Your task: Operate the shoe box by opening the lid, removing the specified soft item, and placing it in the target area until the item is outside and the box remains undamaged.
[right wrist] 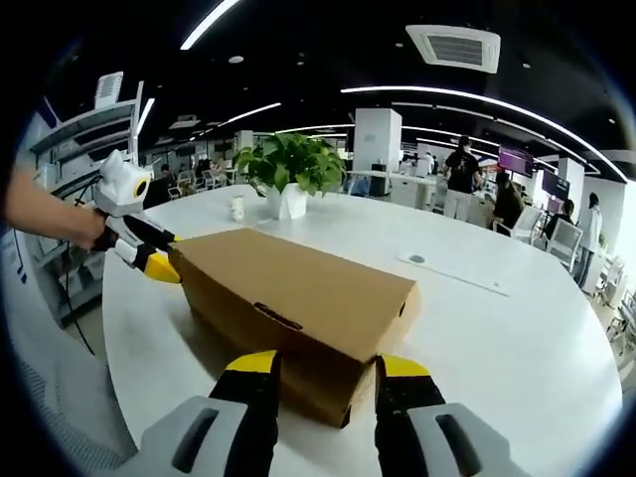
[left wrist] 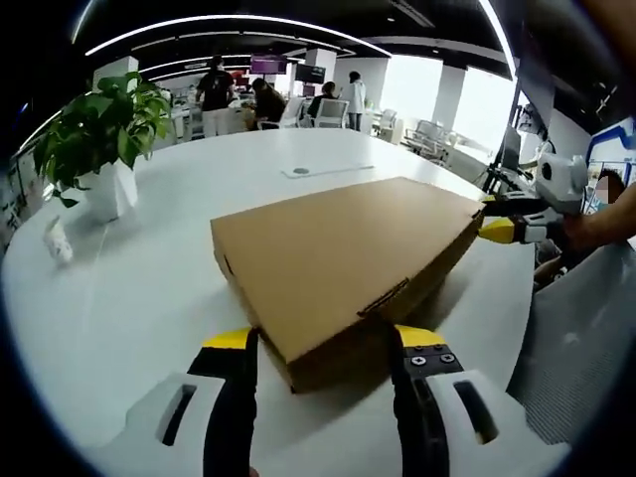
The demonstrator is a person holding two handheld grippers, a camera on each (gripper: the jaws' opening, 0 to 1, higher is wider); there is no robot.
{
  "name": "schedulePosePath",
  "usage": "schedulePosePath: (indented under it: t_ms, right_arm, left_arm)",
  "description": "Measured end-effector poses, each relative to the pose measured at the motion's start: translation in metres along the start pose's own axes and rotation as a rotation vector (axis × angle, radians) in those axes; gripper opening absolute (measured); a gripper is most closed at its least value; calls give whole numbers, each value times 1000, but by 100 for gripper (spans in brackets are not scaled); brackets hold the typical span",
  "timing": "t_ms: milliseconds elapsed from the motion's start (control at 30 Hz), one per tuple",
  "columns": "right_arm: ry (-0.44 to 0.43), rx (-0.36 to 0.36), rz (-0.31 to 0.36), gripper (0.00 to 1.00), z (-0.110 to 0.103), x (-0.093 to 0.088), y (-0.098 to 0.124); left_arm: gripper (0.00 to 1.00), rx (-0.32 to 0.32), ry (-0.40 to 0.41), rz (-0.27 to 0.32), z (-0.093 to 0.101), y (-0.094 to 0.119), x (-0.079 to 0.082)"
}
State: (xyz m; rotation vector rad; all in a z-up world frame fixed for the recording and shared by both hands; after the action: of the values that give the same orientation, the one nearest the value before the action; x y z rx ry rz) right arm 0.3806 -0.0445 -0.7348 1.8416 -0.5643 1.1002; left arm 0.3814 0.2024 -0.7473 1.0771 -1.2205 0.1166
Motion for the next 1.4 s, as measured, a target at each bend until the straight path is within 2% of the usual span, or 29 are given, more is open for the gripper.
schedulePosePath:
  t_ms: [167,400,500,800,1100,1400]
  right_arm:
    - [6,10,26,36,-3,13,5]
    - [32,29,50,39,-7,35,9]
    - [73,23,59,38,-7,44,9]
    - [99,9,90,36,-3,67,6]
    - [105,-20,122,29,6,89,1]
    - [113,-60,147,15,20,108,-4]
  left_arm:
    - [55,6,-4,12,0,6,9]
    - [53,43,-18,51,-9,15,29]
    - [53,58,-22,76,-14,18,38]
    - [52,90,-19,120,-25,21,57]
    - [48,123,-24,149,-40,22,74]
    - [43,153,-30,169,-55,17,91]
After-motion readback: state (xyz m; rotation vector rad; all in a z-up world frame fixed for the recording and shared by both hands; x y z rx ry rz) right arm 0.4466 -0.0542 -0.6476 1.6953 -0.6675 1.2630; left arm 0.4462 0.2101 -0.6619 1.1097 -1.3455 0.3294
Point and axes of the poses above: the point that each gripper's makers call its tool centre point, and the gripper's own axes: y roughly backward along the fingers, z roughly to its right, x roughly out of its top, the point moved 2 cm from there along y, roughly backward along the fingers, and after that the axes turned 15 degrees about -y, right-handed, at the moved point
